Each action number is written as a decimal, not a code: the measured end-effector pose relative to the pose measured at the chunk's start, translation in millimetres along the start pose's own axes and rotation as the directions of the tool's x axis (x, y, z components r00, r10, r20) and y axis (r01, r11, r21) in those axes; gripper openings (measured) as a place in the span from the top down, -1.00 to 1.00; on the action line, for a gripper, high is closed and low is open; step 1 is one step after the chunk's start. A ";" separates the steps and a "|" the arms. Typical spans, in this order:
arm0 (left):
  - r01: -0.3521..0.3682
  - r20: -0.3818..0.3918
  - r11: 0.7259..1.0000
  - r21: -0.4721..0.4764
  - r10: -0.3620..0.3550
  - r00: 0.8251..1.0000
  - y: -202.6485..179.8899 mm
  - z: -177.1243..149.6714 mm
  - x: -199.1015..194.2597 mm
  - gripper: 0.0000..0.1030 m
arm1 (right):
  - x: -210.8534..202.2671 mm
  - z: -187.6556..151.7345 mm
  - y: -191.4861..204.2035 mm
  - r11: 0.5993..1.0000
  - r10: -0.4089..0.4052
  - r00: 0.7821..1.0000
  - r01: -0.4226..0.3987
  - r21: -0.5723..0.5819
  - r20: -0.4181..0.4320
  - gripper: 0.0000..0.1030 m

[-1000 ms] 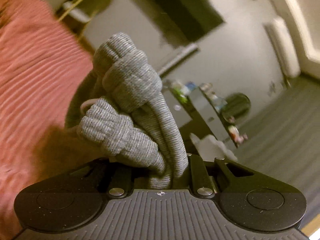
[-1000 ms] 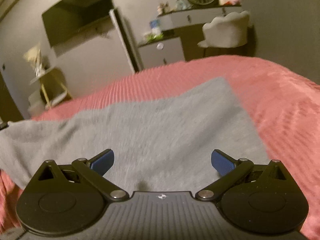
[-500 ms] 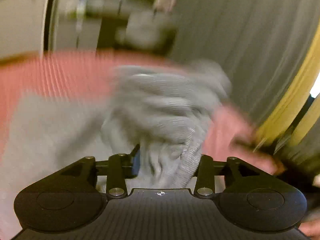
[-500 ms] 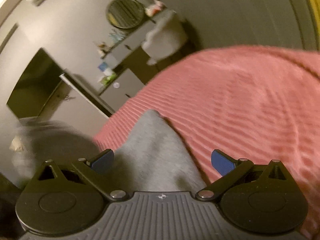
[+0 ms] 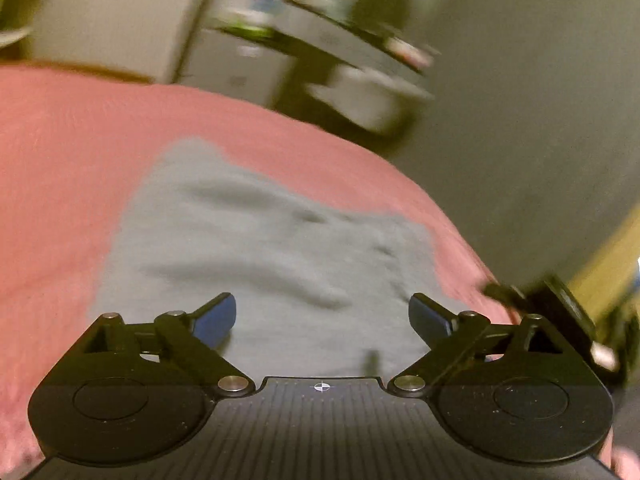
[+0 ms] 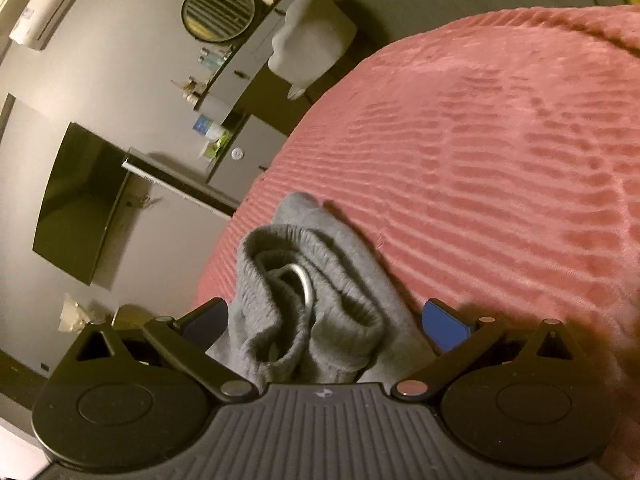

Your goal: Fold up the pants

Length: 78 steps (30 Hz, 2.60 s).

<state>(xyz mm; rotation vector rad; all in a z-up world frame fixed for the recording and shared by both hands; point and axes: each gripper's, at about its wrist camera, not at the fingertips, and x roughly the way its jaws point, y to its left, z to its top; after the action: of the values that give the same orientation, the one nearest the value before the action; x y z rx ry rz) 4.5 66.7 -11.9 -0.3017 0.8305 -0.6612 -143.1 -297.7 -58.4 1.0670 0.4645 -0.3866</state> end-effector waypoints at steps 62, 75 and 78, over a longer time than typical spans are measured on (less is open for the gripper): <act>-0.122 -0.168 0.964 -0.235 0.083 0.982 118.2 38.6 21.2 -0.93 | 56.9 -9.1 52.1 0.871 -0.287 0.919 0.133 -0.473 -0.270 -1.00; -0.134 -0.242 0.979 -0.152 0.095 0.966 109.8 43.1 54.6 -0.94 | 80.5 14.5 50.2 0.887 -0.228 0.891 0.024 -0.461 -0.393 -1.00; -0.118 -0.245 0.983 -0.137 0.082 0.966 108.3 45.2 57.8 -0.94 | 86.5 21.3 47.3 0.893 -0.208 0.878 -0.009 -0.449 -0.431 -1.00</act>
<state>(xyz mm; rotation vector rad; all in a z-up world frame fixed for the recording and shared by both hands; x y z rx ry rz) 113.0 111.6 -69.5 -0.3179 1.1227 -0.5466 -42.4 -303.2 -61.4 0.6820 1.0005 -0.0948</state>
